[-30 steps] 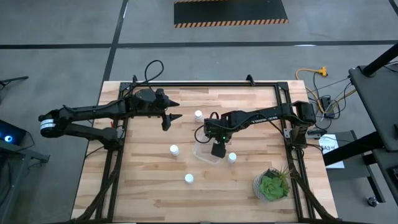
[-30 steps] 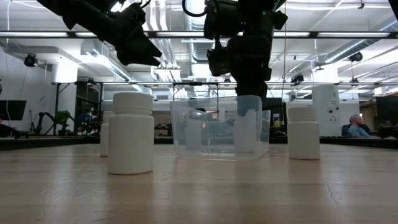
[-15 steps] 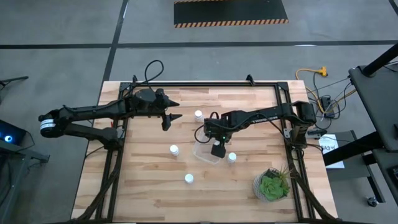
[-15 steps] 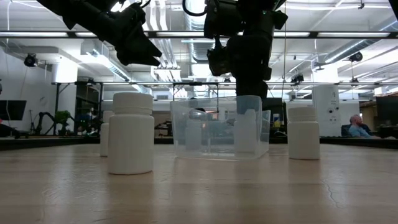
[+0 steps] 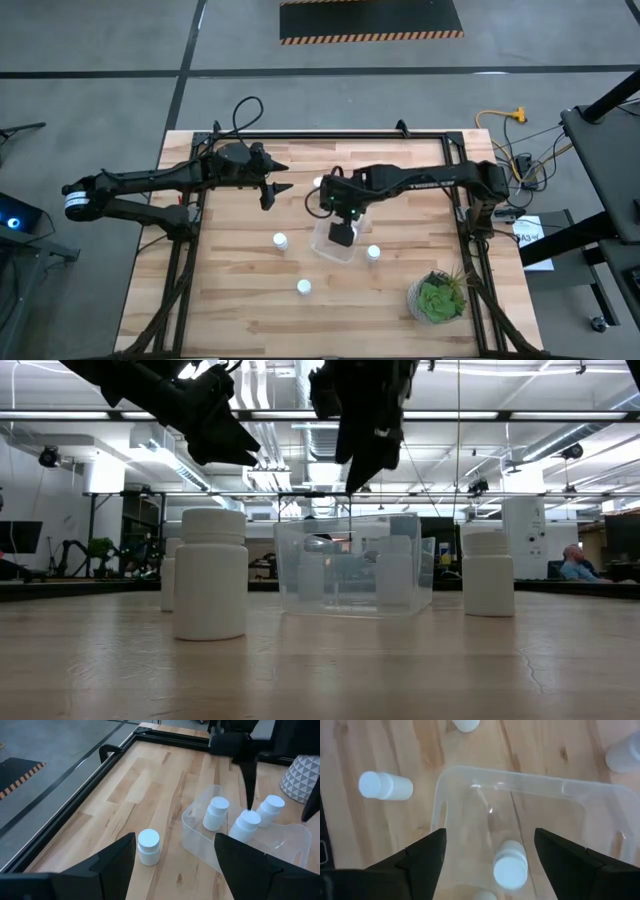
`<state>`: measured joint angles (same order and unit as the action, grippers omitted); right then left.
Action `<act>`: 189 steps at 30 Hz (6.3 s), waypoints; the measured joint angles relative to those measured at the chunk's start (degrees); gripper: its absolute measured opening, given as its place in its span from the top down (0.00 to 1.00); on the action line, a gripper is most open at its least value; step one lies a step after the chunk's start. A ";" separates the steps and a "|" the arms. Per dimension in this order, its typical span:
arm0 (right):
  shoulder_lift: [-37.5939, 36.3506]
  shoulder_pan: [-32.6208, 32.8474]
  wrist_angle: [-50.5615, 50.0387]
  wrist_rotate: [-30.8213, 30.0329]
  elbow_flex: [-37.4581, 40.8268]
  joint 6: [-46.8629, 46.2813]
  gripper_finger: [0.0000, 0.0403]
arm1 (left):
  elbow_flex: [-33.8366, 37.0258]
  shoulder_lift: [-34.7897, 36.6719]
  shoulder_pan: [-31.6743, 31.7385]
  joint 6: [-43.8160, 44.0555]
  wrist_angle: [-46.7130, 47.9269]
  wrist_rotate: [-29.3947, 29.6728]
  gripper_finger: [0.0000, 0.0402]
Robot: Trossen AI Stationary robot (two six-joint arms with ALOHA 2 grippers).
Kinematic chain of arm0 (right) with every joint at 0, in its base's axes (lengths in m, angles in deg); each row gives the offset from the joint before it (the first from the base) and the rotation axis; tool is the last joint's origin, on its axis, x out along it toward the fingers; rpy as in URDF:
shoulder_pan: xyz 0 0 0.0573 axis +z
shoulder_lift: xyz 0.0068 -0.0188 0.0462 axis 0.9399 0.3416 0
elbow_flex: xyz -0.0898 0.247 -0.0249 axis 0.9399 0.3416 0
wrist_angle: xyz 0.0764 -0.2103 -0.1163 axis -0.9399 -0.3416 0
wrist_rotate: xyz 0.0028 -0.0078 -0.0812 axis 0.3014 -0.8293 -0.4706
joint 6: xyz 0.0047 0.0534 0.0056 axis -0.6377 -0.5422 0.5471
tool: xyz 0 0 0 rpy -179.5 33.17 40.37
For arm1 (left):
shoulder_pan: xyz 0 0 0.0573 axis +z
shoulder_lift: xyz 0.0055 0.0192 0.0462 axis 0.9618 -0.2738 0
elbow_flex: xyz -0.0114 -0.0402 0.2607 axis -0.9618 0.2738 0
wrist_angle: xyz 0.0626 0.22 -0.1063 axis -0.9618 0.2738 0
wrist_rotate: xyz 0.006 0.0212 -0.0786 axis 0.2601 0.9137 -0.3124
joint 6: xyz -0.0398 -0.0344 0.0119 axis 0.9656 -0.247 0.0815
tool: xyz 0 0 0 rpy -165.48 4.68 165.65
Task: Pick and place pill bottles into a basket
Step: Put the medicine bottle into the transparent bin
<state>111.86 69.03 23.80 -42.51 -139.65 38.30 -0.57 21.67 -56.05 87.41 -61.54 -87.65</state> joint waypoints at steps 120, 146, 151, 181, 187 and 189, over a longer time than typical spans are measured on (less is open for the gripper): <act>-12.55 16.35 -1.06 -10.66 21.44 -8.07 0.09 | 0.00 0.00 0.00 -1.57 -0.23 -0.02 0.37; -12.48 15.82 4.00 -10.66 28.92 -9.01 0.09 | 0.00 0.00 -0.01 -1.57 -0.20 -0.02 0.37; -12.48 15.82 4.43 -10.64 29.43 -9.01 0.09 | 0.00 0.00 -0.01 -1.57 -0.20 -0.02 0.37; -12.48 15.37 11.59 -11.14 31.85 -10.71 0.09 | 0.00 0.00 -0.02 -1.59 -0.20 -0.02 0.37; -12.48 15.17 11.88 -11.98 32.74 -11.67 0.09 | 0.00 0.01 0.00 -1.57 -0.20 -0.01 0.37; -12.48 15.17 11.90 -11.98 32.99 -11.92 0.09 | 0.00 0.00 -0.01 -1.59 -0.20 0.00 0.37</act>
<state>99.38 84.20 35.70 -54.49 -106.66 26.38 -0.57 21.66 -56.06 85.82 -61.75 -87.65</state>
